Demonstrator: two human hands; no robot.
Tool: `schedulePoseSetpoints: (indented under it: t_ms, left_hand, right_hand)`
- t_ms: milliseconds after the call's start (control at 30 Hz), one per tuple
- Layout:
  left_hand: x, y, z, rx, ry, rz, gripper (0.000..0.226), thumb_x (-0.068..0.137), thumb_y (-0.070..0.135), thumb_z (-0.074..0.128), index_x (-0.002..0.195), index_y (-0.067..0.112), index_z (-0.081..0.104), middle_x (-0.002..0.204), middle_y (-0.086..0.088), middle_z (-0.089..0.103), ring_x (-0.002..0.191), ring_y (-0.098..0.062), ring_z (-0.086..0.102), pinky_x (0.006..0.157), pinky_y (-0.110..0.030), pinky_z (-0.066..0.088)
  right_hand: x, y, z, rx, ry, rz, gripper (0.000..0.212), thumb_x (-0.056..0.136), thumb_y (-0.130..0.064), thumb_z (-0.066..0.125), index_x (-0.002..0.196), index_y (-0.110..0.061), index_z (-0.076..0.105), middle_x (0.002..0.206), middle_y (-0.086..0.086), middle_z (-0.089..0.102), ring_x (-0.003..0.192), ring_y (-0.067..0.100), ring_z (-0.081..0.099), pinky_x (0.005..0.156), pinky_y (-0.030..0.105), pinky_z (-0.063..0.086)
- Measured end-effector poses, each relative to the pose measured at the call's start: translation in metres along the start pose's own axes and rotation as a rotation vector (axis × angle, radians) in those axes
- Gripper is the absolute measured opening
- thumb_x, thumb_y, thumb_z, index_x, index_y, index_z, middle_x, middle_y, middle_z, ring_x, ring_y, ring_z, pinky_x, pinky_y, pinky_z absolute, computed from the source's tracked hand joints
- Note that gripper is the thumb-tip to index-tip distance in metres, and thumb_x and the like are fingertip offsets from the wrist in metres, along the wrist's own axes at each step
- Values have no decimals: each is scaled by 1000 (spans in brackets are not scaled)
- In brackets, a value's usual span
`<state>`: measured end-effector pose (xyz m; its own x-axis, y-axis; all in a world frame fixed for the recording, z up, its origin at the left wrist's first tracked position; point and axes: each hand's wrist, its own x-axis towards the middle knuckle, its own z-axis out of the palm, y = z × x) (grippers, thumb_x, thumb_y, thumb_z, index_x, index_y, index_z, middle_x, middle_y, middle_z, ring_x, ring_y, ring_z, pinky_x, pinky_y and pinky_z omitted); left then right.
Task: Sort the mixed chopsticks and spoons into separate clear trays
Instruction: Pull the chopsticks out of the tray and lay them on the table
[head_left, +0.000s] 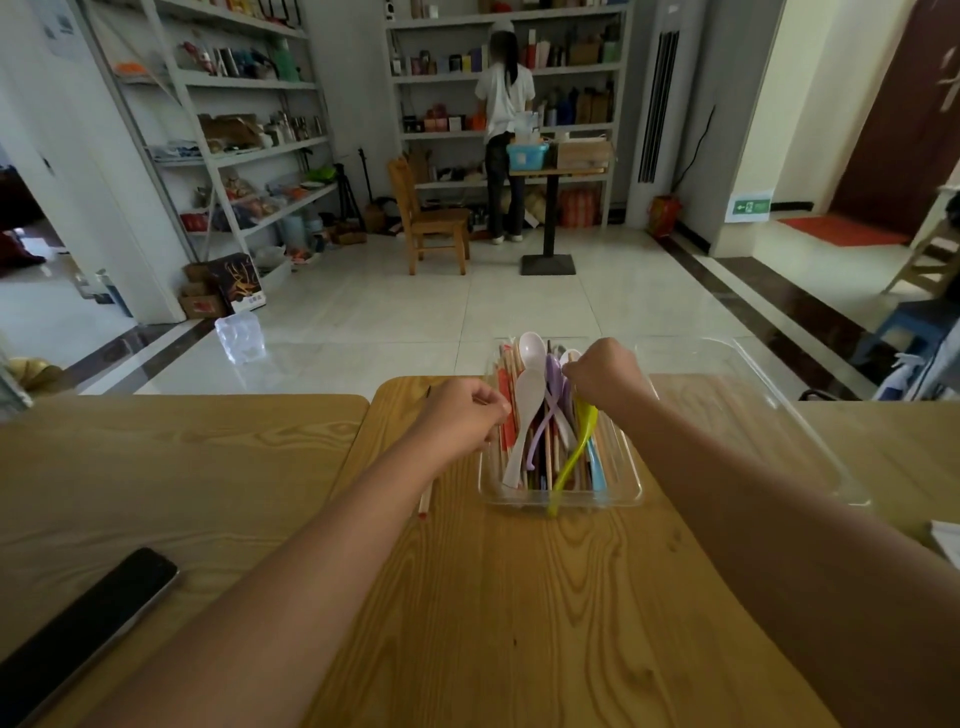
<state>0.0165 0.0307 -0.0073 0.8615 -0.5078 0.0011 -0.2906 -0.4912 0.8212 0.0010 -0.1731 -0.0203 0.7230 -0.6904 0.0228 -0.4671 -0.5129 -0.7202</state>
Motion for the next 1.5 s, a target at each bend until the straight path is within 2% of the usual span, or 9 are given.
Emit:
schedulePoseSetpoints:
  t_ms: [267, 433, 533, 767, 1000, 1133, 1233, 1367, 1500]
  left_hand:
    - [4, 5, 11, -31, -17, 7, 10, 97, 21, 59, 103, 16, 65, 96, -1, 68, 83, -14, 67, 65, -23, 55]
    - [8, 6, 17, -96, 98, 58, 11, 94, 24, 64, 103, 20, 68, 93, 4, 71, 87, -15, 69, 84, -38, 59]
    - [10, 13, 20, -136, 135, 92, 16, 92, 27, 66, 106, 19, 69, 96, 4, 70, 90, -15, 67, 87, -38, 57]
    - [4, 18, 22, -142, 79, 110, 6, 93, 25, 66, 98, 21, 67, 82, 7, 68, 67, -6, 63, 64, -25, 51]
    - [-4, -4, -6, -153, 89, 11, 10, 94, 19, 64, 102, 14, 67, 88, 2, 69, 76, -11, 64, 70, -26, 52]
    - [-2, -40, -35, -3, 171, -113, 13, 90, 22, 69, 78, 20, 66, 86, -5, 74, 81, -22, 72, 81, -44, 59]
    - [-1, -70, -50, 149, 215, -214, 15, 90, 22, 69, 77, 17, 66, 96, -8, 73, 89, -25, 70, 85, -41, 57]
    - [0, -102, -57, 313, 236, -326, 19, 92, 25, 68, 98, 8, 73, 98, -8, 73, 90, -24, 69, 80, -35, 55]
    - [0, -113, -51, 356, 210, -373, 18, 91, 25, 68, 97, 9, 71, 93, -6, 71, 83, -20, 66, 64, -30, 47]
  right_hand:
    - [15, -7, -17, 164, 51, -34, 21, 92, -17, 63, 91, 2, 70, 85, 16, 70, 70, 23, 63, 74, 40, 58]
    - [3, -33, -52, 362, 109, -211, 14, 97, -19, 58, 90, -10, 67, 87, 6, 70, 67, 13, 63, 59, 28, 54]
    - [-10, -51, -64, 421, 43, -292, 13, 97, -19, 59, 88, -13, 65, 84, 5, 71, 68, 14, 67, 58, 26, 56]
    - [-33, -68, -56, 538, -159, -248, 16, 96, -17, 61, 96, -2, 66, 83, 10, 73, 61, 13, 68, 56, 23, 57]
    - [-43, -64, -48, 518, -233, -196, 23, 97, -23, 61, 103, -2, 65, 91, 12, 73, 64, 16, 68, 61, 28, 58]
    - [-47, -54, -45, 475, -221, -180, 21, 97, -24, 61, 103, -3, 64, 91, 10, 71, 70, 18, 68, 66, 27, 58]
    - [-47, -44, -42, 460, -235, -151, 23, 96, -25, 61, 104, -3, 65, 89, 11, 71, 74, 21, 70, 66, 28, 58]
    - [-47, -33, -36, 403, -282, -110, 24, 95, -25, 63, 103, -2, 66, 88, 12, 73, 73, 21, 70, 66, 29, 58]
    - [-47, -29, -29, 336, -280, -112, 24, 95, -27, 63, 100, -4, 67, 87, 12, 73, 72, 21, 70, 61, 27, 53]
